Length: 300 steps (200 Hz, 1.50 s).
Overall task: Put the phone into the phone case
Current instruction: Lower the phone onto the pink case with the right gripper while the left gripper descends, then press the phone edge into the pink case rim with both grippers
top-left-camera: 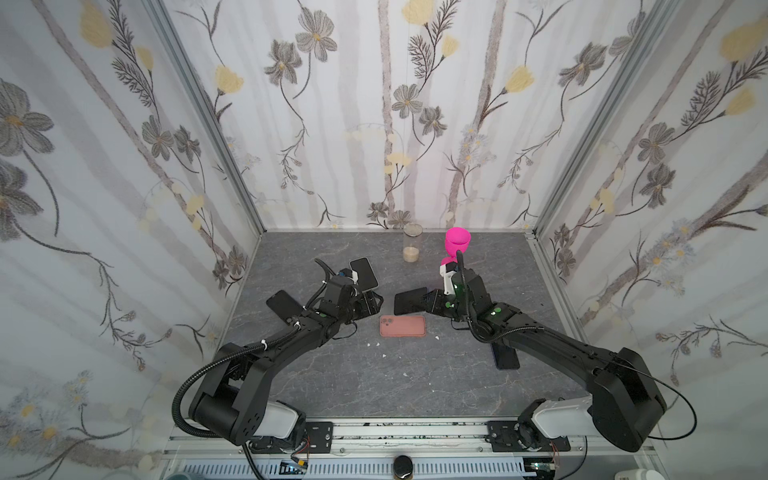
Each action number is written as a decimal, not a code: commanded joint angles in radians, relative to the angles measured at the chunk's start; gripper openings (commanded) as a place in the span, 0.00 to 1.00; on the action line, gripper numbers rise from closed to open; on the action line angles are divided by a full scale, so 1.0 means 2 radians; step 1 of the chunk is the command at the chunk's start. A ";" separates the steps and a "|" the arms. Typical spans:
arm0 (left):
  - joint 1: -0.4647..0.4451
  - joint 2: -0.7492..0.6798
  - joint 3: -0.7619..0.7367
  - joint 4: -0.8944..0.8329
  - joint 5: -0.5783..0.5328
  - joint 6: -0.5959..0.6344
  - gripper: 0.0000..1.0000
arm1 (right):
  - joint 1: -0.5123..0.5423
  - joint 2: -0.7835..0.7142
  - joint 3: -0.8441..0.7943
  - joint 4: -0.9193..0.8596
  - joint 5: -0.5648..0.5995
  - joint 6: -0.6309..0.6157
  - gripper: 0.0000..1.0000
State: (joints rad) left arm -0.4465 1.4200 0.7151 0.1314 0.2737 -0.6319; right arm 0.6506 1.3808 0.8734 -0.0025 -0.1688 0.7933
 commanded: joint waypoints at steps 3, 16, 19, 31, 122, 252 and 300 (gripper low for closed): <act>-0.001 0.004 -0.003 0.012 0.001 -0.007 0.73 | 0.000 0.009 -0.004 0.045 -0.022 0.019 0.00; -0.001 0.007 -0.003 0.013 0.003 -0.008 0.70 | 0.000 0.013 -0.008 0.051 -0.028 0.023 0.00; -0.001 0.008 -0.004 0.014 0.004 -0.008 0.69 | 0.000 0.014 -0.009 0.052 -0.028 0.024 0.00; -0.002 0.014 -0.004 0.015 0.011 -0.008 0.64 | 0.000 0.019 -0.011 0.056 -0.033 0.027 0.00; -0.003 0.054 0.000 0.015 0.033 -0.022 0.58 | 0.001 0.047 -0.024 0.086 -0.076 0.053 0.00; -0.004 0.075 -0.003 0.015 0.050 -0.022 0.43 | 0.001 0.069 -0.034 0.095 -0.088 0.062 0.00; -0.008 0.088 -0.003 0.015 0.056 -0.021 0.43 | 0.001 0.073 -0.039 0.101 -0.089 0.065 0.00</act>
State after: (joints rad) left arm -0.4580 1.5814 0.7044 0.1471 0.3710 -0.6739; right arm 0.6521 1.5234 0.8009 0.1352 -0.3332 0.9081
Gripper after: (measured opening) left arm 0.433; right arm 0.078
